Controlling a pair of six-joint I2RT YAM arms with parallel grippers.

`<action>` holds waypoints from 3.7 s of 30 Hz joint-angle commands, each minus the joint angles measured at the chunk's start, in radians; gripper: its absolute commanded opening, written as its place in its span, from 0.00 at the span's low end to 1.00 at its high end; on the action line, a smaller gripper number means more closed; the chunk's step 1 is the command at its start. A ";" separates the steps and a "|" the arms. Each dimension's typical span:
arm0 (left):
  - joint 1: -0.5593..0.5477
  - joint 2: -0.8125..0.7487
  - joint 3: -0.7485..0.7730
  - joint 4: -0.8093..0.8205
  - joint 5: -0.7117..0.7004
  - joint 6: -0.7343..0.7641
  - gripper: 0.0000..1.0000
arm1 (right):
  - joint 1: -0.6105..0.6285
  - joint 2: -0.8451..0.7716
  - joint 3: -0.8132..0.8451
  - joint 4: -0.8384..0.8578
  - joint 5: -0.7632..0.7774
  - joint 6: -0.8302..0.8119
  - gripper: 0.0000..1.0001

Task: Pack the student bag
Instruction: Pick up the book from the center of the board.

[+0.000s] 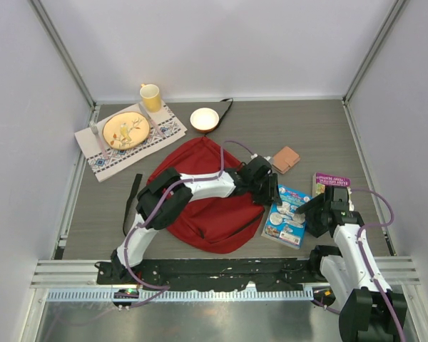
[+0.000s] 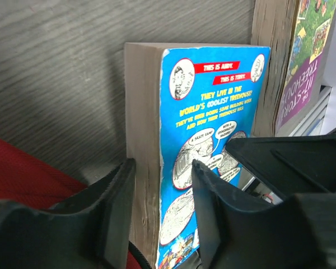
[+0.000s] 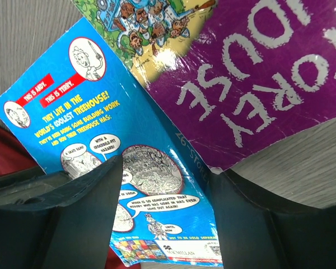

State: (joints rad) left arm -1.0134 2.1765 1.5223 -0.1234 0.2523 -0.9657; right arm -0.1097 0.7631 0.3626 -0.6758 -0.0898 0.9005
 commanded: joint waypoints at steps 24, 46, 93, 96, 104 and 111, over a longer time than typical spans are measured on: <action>-0.031 -0.020 -0.010 0.257 0.180 -0.093 0.05 | 0.005 -0.022 -0.011 0.137 -0.116 0.020 0.65; 0.076 -0.450 -0.070 0.171 0.127 0.087 0.00 | 0.005 -0.212 0.285 0.065 -0.149 -0.126 0.92; 0.183 -0.781 -0.366 0.252 0.053 0.162 1.00 | 0.025 -0.079 0.282 1.039 -0.858 0.313 0.01; 0.193 -0.770 -0.376 0.306 0.074 0.137 1.00 | 0.038 -0.056 0.295 1.127 -0.892 0.362 0.01; 0.225 -0.733 -0.409 0.570 0.203 0.027 1.00 | 0.099 0.002 0.323 1.193 -0.978 0.362 0.01; 0.225 -0.733 -0.436 0.660 0.271 -0.002 0.86 | 0.108 0.044 0.309 1.191 -0.978 0.328 0.01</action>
State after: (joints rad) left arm -0.7959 1.4544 1.1076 0.4038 0.4683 -0.9447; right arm -0.0067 0.8028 0.6319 0.4118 -1.0462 1.2160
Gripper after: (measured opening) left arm 0.898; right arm 0.324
